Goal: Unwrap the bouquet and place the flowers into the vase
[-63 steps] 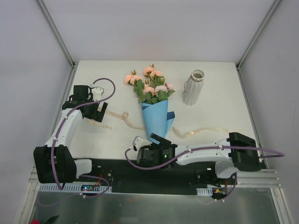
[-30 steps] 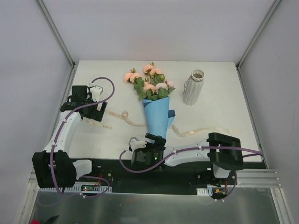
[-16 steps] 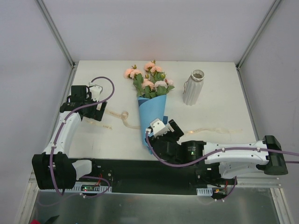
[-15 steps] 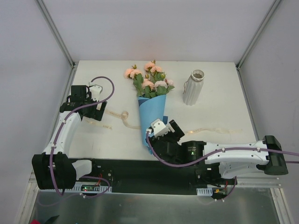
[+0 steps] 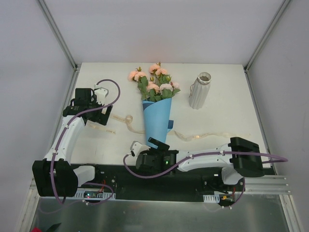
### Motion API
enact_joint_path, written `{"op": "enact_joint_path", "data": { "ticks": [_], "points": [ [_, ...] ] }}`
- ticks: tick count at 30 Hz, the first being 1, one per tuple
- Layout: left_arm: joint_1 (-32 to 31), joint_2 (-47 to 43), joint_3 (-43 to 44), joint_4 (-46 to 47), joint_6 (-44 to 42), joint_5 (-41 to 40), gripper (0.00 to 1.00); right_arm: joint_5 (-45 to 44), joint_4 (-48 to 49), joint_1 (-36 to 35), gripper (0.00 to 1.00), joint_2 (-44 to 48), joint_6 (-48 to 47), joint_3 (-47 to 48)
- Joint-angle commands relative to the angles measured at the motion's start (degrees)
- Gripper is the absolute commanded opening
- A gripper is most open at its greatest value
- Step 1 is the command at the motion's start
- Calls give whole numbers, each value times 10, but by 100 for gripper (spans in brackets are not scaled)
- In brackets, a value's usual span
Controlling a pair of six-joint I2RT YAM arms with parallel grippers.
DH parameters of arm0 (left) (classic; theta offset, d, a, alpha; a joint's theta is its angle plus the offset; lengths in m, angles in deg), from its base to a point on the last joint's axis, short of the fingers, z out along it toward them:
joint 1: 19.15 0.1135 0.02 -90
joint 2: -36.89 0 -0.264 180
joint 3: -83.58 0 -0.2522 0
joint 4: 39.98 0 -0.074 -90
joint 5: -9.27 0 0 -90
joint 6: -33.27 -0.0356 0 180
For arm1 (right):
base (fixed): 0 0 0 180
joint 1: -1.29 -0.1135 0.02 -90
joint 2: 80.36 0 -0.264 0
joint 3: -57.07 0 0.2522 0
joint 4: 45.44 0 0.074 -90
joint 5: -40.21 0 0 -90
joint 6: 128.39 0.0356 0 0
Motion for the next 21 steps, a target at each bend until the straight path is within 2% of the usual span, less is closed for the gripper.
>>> {"op": "enact_joint_path", "data": {
  "ticks": [1,6,8,11,18,21],
  "points": [
    [-2,-8,10,-13,-2,0,99,38,21,17,96,-33,-39,37],
    [-2,-10,11,-14,-4,-1,99,-21,36,28,96,-70,-72,41],
    [-2,-10,11,-14,-3,-2,99,-70,38,31,96,-101,-99,47],
    [-2,-12,12,-13,-4,-3,99,-81,45,44,96,-120,-116,55],
    [-1,-23,14,-16,-10,-8,99,-134,116,46,97,-127,-137,50],
    [-2,-27,14,-16,-13,-8,99,-166,138,51,98,-111,-114,48]
  ]
}}
